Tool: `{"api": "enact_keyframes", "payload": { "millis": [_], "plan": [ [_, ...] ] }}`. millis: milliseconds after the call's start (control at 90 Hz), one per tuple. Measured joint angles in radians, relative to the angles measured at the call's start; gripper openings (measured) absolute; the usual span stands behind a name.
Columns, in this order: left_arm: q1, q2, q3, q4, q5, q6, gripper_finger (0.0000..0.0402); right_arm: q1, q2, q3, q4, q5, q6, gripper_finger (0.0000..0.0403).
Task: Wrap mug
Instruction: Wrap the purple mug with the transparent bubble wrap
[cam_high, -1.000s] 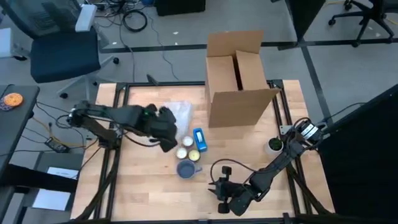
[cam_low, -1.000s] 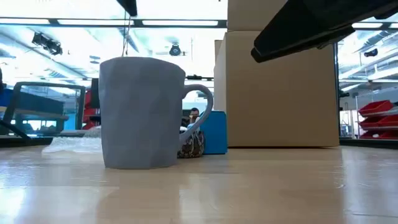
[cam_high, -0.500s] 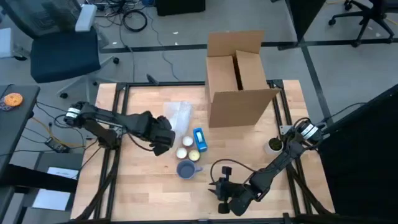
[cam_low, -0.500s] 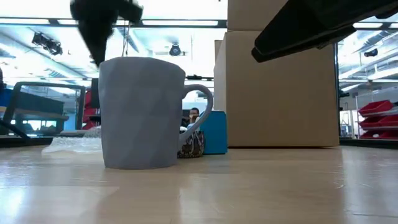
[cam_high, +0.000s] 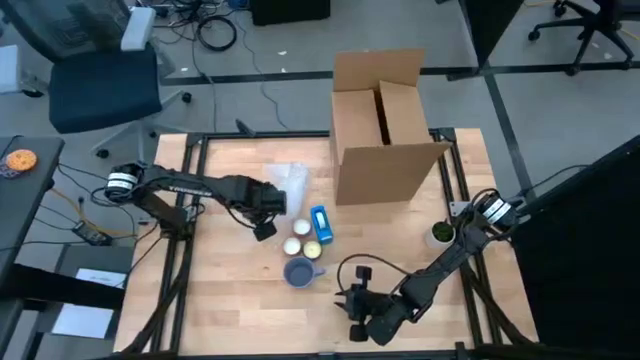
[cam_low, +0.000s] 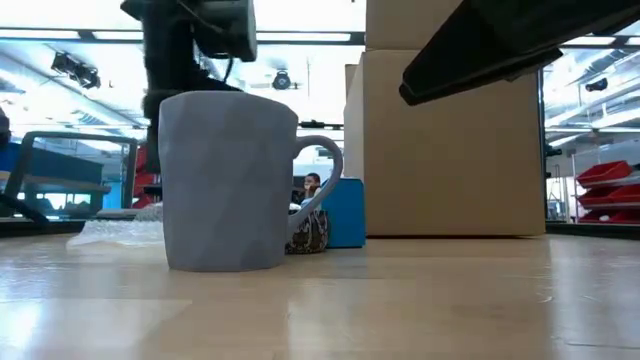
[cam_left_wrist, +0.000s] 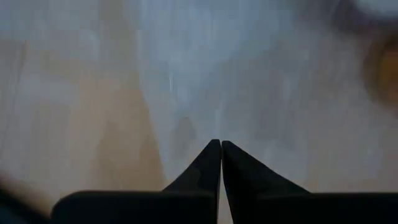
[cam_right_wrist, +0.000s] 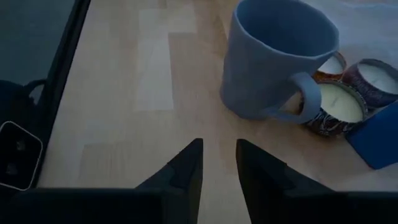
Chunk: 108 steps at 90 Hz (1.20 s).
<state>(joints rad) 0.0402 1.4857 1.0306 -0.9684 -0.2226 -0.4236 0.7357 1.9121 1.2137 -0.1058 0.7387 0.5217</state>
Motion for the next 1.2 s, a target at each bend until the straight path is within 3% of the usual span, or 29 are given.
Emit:
{"api": "enact_keyframes", "payload": {
  "millis": [189, 433, 656, 811, 1033, 1122, 1200],
  "plan": [
    [0.041, 0.0, 0.015, 0.046, 0.028, -0.021, 0.003, 0.0, 0.0, 0.0, -0.001, 0.0, 0.0, 0.0073],
    [0.059, 0.006, 0.013, 0.116, -0.065, 0.023, 0.0117, 0.0, 0.0, 0.0, -0.001, -0.001, 0.0, 0.0073],
    [0.056, 0.033, -0.008, 0.217, -0.017, 0.081, 0.0155, 0.0, 0.0, 0.0, -0.002, -0.001, -0.002, 0.0073],
    [0.056, 0.071, -0.008, 0.217, -0.023, 0.083, 0.0158, 0.0, 0.0, 0.0, -0.003, -0.001, -0.002, 0.0073],
    [0.058, 0.141, -0.008, 0.228, -0.173, 0.108, 0.0153, 0.0, 0.0, 0.0, -0.004, -0.001, -0.002, 0.0073],
    [0.058, 0.161, -0.008, 0.239, -0.162, 0.109, 0.0127, -0.001, 0.0, 0.0, -0.004, -0.001, -0.002, 0.0073],
    [0.058, 0.173, -0.008, 0.237, -0.158, 0.109, 0.0081, -0.003, 0.0, 0.0, -0.005, -0.001, -0.002, 0.0073]
  ]
}}
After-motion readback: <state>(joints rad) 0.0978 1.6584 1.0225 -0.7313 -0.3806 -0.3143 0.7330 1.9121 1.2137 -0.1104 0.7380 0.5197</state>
